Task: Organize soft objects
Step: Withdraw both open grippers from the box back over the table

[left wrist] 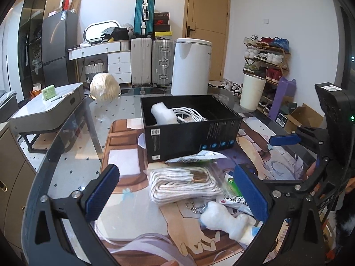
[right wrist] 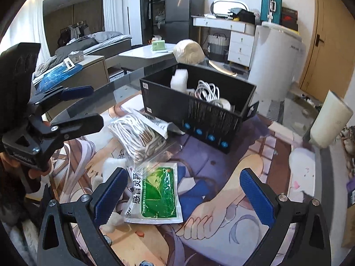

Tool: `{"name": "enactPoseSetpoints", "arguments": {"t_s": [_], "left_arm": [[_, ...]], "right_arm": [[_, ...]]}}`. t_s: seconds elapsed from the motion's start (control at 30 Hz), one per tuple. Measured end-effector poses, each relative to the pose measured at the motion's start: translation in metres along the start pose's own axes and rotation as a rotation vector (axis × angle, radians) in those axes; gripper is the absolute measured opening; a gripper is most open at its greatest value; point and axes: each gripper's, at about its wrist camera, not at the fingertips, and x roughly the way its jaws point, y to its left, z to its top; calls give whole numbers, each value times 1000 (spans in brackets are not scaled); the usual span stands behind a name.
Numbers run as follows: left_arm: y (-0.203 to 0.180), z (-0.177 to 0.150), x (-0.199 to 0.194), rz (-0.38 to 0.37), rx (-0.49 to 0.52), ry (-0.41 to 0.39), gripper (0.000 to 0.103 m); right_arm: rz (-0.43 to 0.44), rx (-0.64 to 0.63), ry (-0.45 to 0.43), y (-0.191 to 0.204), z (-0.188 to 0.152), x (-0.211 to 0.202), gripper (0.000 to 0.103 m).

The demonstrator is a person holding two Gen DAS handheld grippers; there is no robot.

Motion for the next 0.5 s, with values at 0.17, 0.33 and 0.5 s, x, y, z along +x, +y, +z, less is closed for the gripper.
{"name": "enactPoseSetpoints", "arguments": {"t_s": [0.17,0.33,0.5], "left_arm": [[-1,-8,5,-7,-3,13,103],[-3,-17,10,-29,-7,35,103],[-8,-25,9,-49,23,35,103]], "right_arm": [[22,16,36,-3,-4,8,102],[30,0,73,-2,-9,15,102],[48,-8,102,0,-14,23,102]]}}
